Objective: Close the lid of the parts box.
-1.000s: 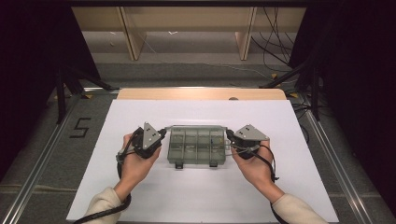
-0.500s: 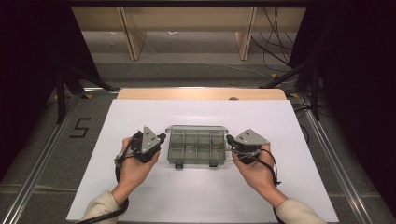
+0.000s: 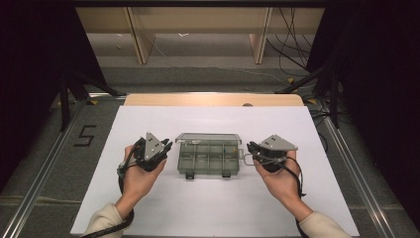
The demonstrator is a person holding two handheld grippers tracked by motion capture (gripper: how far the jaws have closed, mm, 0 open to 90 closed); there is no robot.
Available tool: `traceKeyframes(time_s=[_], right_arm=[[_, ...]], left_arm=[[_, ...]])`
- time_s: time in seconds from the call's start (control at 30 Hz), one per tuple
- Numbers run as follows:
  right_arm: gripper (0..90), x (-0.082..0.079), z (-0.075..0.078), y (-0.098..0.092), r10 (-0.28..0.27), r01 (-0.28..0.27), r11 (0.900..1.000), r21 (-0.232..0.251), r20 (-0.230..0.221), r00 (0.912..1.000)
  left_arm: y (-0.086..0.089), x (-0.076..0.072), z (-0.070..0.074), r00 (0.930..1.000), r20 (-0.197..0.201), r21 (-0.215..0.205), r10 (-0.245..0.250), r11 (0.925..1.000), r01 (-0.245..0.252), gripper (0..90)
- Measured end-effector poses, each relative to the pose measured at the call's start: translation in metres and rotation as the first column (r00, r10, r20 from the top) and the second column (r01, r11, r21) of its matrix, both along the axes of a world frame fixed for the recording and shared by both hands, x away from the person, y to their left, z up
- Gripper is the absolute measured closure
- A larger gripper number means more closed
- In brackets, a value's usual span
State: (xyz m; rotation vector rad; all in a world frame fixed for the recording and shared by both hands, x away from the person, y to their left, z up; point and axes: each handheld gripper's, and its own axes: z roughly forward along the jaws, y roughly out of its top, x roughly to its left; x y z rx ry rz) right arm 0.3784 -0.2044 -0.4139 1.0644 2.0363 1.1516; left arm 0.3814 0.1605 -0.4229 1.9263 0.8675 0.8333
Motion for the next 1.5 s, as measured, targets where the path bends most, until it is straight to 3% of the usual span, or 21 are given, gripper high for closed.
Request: traceKeyframes(time_s=[0.13, 0.2, 0.27, 0.37, 0.4, 0.6, 0.67, 1.0, 1.03, 1.07, 1.1, 1.23, 1.27, 1.37, 1.5], right_arm=[[72.1, 0.011, 0.011, -0.011, -0.029, 0.028, 0.998, 0.056, 0.025, 0.9993], [71.0, 0.015, 0.017, -0.013, -0.023, 0.021, 0.996, 0.084, 0.019, 0.9996], [75.6, 0.019, 0.022, -0.012, -0.004, 0.002, 0.994, 0.109, 0.018, 0.9998], [90.0, 0.025, 0.030, -0.006, 0.023, -0.024, 0.990, 0.136, 0.003, 0.9997], [90.0, 0.026, 0.032, -0.004, 0.037, -0.036, 0.990, 0.136, 0.001, 0.9993], [90.0, 0.032, 0.034, 0.014, 0.080, -0.073, 0.986, 0.150, -0.039, 0.9960], [90.0, 0.034, 0.034, 0.019, 0.086, -0.078, 0.986, 0.146, -0.048, 0.9951], [90.0, 0.031, 0.026, 0.023, 0.112, -0.099, 0.989, 0.108, -0.117, 0.9868], [90.0, 0.030, 0.025, 0.023, 0.116, -0.102, 0.989, 0.110, -0.134, 0.9842], [90.0, 0.029, 0.024, 0.023, 0.117, -0.104, 0.989, 0.105, -0.137, 0.9836], [90.0, 0.028, 0.023, 0.024, 0.114, -0.098, 0.990, 0.105, -0.152, 0.9819], [90.0, 0.027, 0.021, 0.023, 0.117, -0.103, 0.991, 0.091, -0.168, 0.9789], [90.0, 0.027, 0.020, 0.024, 0.115, -0.099, 0.990, 0.100, -0.171, 0.9785], [90.0, 0.026, 0.020, 0.024, 0.124, -0.111, 0.990, 0.085, -0.172, 0.9772], [90.0, 0.025, 0.020, 0.025, 0.121, -0.106, 0.990, 0.091, -0.185, 0.9753]], left_arm=[[0.007, 0.005, 0.011, 0.9989, 0.022, -0.081, 0.043, 0.9959, -0.041, 60.2], [0.007, 0.010, 0.019, 0.9987, 0.026, -0.132, 0.044, 0.9905, -0.041, 59.3], [0.005, 0.014, 0.027, 0.9990, 0.028, -0.161, 0.035, 0.9865, -0.030, 64.4], [-0.005, 0.020, 0.035, 0.9999, 0.010, -0.149, -0.005, 0.9888, 0.007, 86.1], [-0.009, 0.021, 0.036, 0.9999, -0.001, -0.144, -0.014, 0.9895, 0.014, 89.7], [-0.027, 0.029, 0.036, 0.9988, -0.024, -0.102, -0.043, 0.9940, 0.040, 90.0], [-0.030, 0.030, 0.034, 0.9982, -0.037, -0.110, -0.047, 0.9929, 0.043, 90.0], [-0.028, 0.029, 0.026, 0.9918, -0.108, -0.069, -0.068, 0.9957, 0.061, 90.0], [-0.029, 0.028, 0.025, 0.9917, -0.109, -0.086, -0.069, 0.9945, 0.059, 90.0], [-0.027, 0.028, 0.025, 0.9904, -0.115, -0.053, -0.077, 0.9961, 0.071, 90.0], [-0.028, 0.027, 0.023, 0.9902, -0.122, -0.072, -0.068, 0.9956, 0.060, 90.0], [-0.025, 0.026, 0.021, 0.9871, -0.139, -0.048, -0.079, 0.9962, 0.073, 90.0], [-0.025, 0.025, 0.020, 0.9870, -0.141, -0.058, -0.078, 0.9958, 0.071, 90.0], [-0.022, 0.024, 0.019, 0.9831, -0.165, -0.027, -0.080, 0.9967, 0.076, 90.0], [-0.024, 0.022, 0.015, 0.9830, -0.170, -0.043, -0.069, 0.9971, 0.063, 90.0]])
